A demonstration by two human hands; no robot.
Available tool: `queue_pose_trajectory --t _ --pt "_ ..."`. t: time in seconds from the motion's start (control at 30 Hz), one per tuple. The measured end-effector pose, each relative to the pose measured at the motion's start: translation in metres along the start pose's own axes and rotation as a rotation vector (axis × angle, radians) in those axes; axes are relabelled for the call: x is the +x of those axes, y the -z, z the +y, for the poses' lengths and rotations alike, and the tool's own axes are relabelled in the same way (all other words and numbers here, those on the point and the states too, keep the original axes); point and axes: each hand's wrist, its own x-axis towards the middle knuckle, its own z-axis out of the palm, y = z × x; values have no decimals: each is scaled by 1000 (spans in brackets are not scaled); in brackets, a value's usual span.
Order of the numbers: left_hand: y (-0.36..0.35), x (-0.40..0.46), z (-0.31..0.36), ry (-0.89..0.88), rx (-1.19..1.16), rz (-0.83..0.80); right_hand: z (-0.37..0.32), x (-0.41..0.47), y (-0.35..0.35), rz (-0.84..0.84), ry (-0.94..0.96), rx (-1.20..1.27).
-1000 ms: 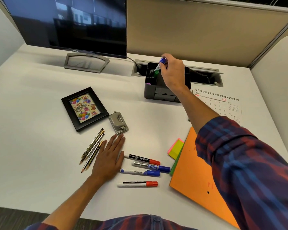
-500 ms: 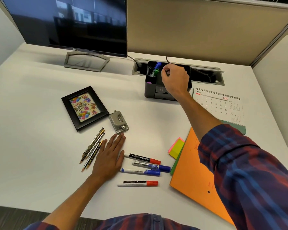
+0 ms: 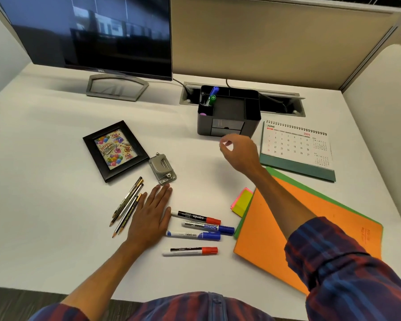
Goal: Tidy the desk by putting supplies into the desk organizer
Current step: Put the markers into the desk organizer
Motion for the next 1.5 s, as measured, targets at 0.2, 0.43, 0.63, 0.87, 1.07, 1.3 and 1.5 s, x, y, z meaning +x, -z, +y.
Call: queue_pose_trajectory --t 0.2,0.43,0.63,0.87,1.07,1.3,1.5 --pt "1 0 1 -1 2 8 12 -37 -8 -197 -3 -1" --pt "0 0 0 -6 8 10 3 -83 -10 -395 -27 59" --pt "0 -1 1 -6 -1 17 -4 -114 -21 -422 -51 120" --pt "-2 -1 0 -8 -2 16 -10 -137 -23 -478 -19 164" --pt "-2 -1 0 -12 -6 25 -13 -146 -20 -544 114 73" --pt "-2 -1 -1 -10 -11 21 -19 -138 -14 -604 63 98" --pt "-3 -1 -1 -3 -4 11 -22 -124 -7 -485 -119 464"
